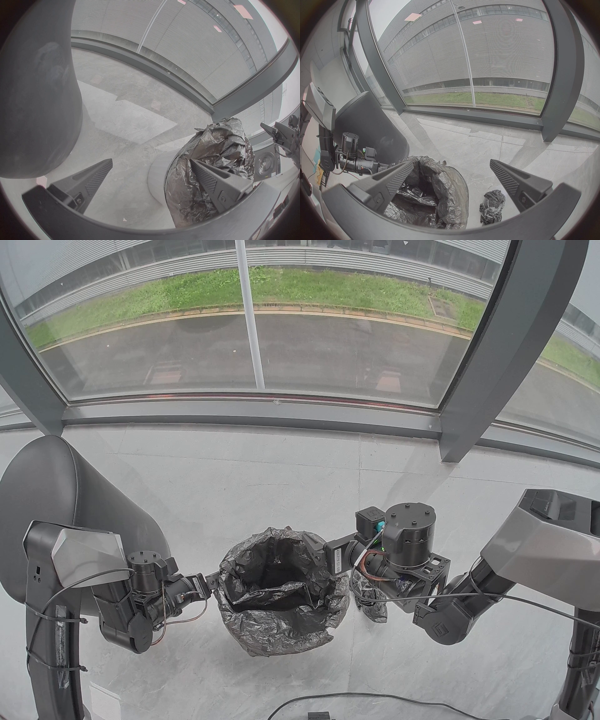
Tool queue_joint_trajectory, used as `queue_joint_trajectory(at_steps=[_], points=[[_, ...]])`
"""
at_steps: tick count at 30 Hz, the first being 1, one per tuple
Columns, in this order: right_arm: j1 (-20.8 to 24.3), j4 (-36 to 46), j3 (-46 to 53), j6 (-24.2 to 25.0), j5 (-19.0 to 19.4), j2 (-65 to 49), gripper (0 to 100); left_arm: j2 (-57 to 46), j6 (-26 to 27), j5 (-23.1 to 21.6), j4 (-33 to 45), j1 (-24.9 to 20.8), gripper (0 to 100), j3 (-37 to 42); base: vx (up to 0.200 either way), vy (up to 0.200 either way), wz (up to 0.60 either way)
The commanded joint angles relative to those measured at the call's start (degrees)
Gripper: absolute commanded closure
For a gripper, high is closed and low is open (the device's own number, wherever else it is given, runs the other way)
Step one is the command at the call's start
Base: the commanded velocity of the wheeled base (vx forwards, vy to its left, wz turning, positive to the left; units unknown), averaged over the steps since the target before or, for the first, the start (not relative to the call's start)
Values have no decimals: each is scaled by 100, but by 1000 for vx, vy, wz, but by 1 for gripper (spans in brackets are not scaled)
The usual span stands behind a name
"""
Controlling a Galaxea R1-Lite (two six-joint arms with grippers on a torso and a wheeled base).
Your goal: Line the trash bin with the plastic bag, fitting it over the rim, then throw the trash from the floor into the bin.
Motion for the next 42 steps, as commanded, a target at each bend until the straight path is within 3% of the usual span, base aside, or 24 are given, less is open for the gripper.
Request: queue_joint_trajectory(at_steps=[1, 18, 27, 33, 42], points=[[-1, 0, 5, 8, 5, 26, 0, -147, -10, 22, -26, 11, 0, 105, 0, 0, 0], [34, -141, 14, 61, -12, 219, 0, -1702, -36, -30, -614, 20, 0, 1714, 0, 0, 0], [-124, -88, -144, 34, -12, 667, 0, -2405, -247, -48, -799, -349, 0, 2364, 0, 0, 0], [-142, 149, -408, -300, -206, 984, 0, -2774, -194, 13, -799, -464, 0, 2566, 0, 0, 0], [-168, 184, -364, -317, -399, 1116, 0, -2792, -247, 13, -799, -402, 0, 2698, 0, 0, 0]])
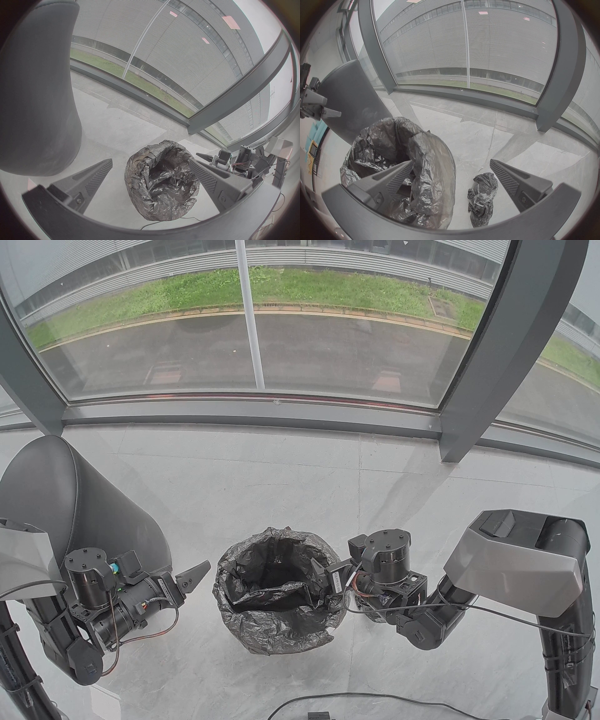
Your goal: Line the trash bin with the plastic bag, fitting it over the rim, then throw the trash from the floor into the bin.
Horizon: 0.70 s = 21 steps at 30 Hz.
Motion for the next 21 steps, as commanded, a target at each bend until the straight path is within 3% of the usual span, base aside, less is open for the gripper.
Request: queue_joint_trajectory(at_steps=[1, 21], points=[[-5, -6, 30, -1, -11, 136, 0, -34, -8, 1, -5, 19, 0, 21, 0, 0, 0], [-207, -76, -22, -160, -230, 514, 0, 212, 36, 1, -5, -17, 0, 39, 0, 0, 0]])
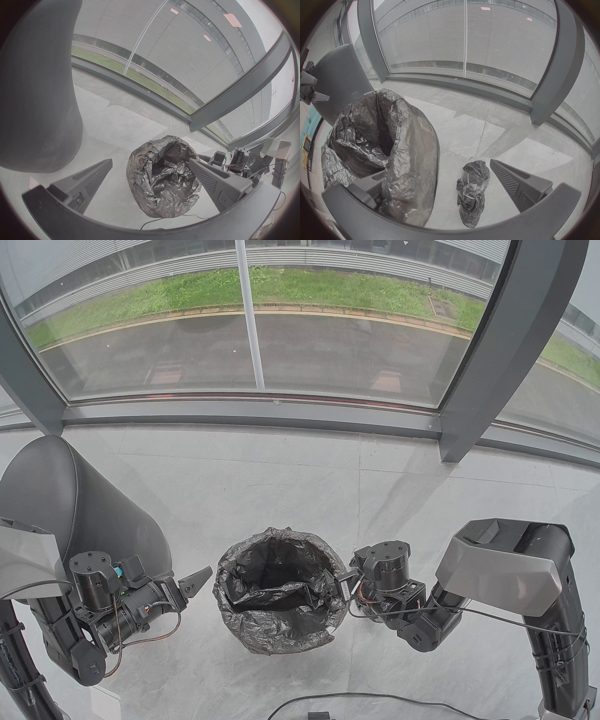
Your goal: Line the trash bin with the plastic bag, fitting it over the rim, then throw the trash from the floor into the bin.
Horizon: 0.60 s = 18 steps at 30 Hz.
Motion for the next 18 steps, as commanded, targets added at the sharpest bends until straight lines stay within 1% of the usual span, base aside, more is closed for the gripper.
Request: queue_joint_trajectory(at_steps=[1, 4, 10, 12, 14, 16, 17, 18], points=[[10, -35, -1, 3, 4, 20, 0, 39, 3, -1, -5, -37, 0, 34, 0, 0, 0], [80, -44, 43, 55, 4, -50, 0, 39, 12, -10, -5, -72, 0, 61, 0, 0, 0], [520, -290, 351, 222, 4, -499, 0, 48, 12, -54, -5, -406, 0, 342, 0, 0, 0], [634, -387, 404, 372, 13, -648, 0, 48, 3, -63, -5, -564, 0, 368, 0, 0, 0], [643, -440, 369, 530, 13, -762, 0, 118, 12, -28, 47, -705, 0, 324, 0, 0, 0], [643, -440, 369, 530, 13, -762, 0, 118, 12, -28, 47, -705, 0, 324, 0, 0, 0], [581, -501, 237, 741, 13, -894, 0, 268, 56, 139, 188, -933, 0, 333, 0, 0, 0], [581, -501, 228, 758, 13, -894, 0, 268, 56, 157, 206, -942, 0, 333, 0, 0, 0]])
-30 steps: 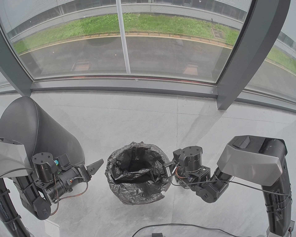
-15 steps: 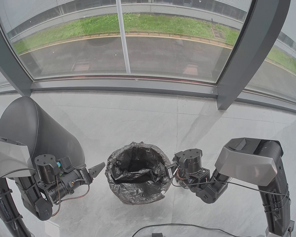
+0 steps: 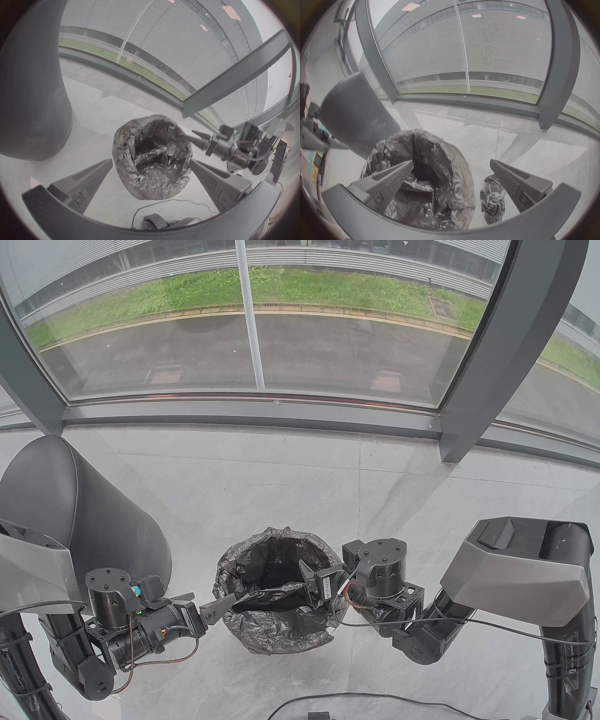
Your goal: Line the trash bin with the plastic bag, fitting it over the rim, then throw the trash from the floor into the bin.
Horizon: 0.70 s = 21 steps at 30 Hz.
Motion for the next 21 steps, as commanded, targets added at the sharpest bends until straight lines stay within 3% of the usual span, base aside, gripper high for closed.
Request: queue_joint_trajectory(at_steps=[1, 10, 15, 21], points=[[-152, -73, -234, 302, 3, -328, 0, 231, 41, 457, 359, -414, 0, -5, 0, 0, 0], [-538, -81, -322, 478, 3, -522, 0, 495, 85, 2013, 1291, -748, 0, -313, 0, 0, 0], [-591, -73, -348, 469, 3, -478, 0, 249, -222, 2083, 2618, -941, 0, -981, 0, 0, 0], [-600, -73, -357, 469, 47, -443, 0, -507, -1594, 2075, 5396, -1258, 0, -2589, 0, 0, 0]])
